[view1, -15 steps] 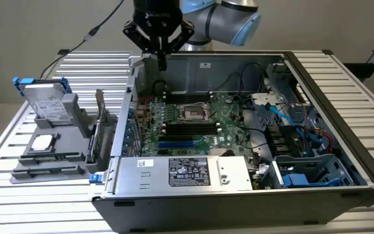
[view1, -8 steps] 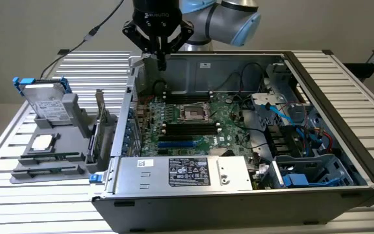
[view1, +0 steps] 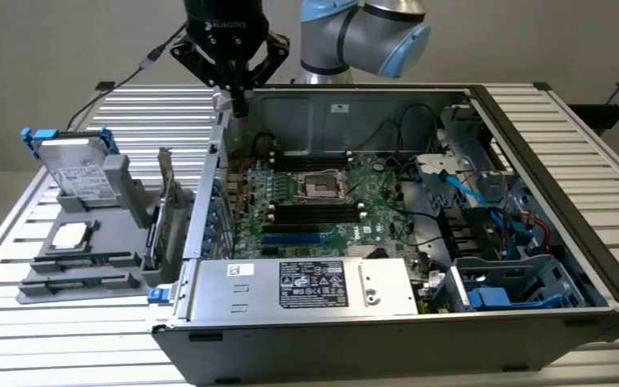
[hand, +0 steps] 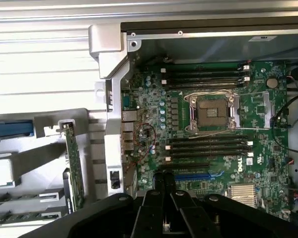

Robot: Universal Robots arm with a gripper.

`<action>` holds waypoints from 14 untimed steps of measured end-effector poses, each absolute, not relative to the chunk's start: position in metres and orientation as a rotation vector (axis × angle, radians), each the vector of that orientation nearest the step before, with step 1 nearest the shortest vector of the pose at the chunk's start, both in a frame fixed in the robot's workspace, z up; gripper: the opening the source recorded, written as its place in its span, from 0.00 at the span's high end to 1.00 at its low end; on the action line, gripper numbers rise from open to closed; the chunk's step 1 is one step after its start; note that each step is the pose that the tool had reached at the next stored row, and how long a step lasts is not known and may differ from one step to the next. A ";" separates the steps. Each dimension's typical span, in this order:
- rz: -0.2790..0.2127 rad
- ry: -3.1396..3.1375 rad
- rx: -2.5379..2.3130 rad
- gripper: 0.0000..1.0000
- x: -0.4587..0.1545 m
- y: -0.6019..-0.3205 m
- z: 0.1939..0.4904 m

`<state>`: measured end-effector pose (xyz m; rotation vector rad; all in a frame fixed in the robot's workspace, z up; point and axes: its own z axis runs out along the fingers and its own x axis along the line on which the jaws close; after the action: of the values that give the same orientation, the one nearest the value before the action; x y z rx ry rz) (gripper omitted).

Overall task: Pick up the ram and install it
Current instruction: 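Reach for the ram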

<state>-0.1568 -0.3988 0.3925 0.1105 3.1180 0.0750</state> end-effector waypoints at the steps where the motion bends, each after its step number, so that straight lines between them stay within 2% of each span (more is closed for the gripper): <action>1: 0.075 3.118 0.110 0.90 -0.161 -0.399 0.393; 14: 0.075 3.118 0.110 0.90 -0.220 -0.405 0.386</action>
<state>-0.2205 -0.4046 0.3862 0.1103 3.1180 0.0750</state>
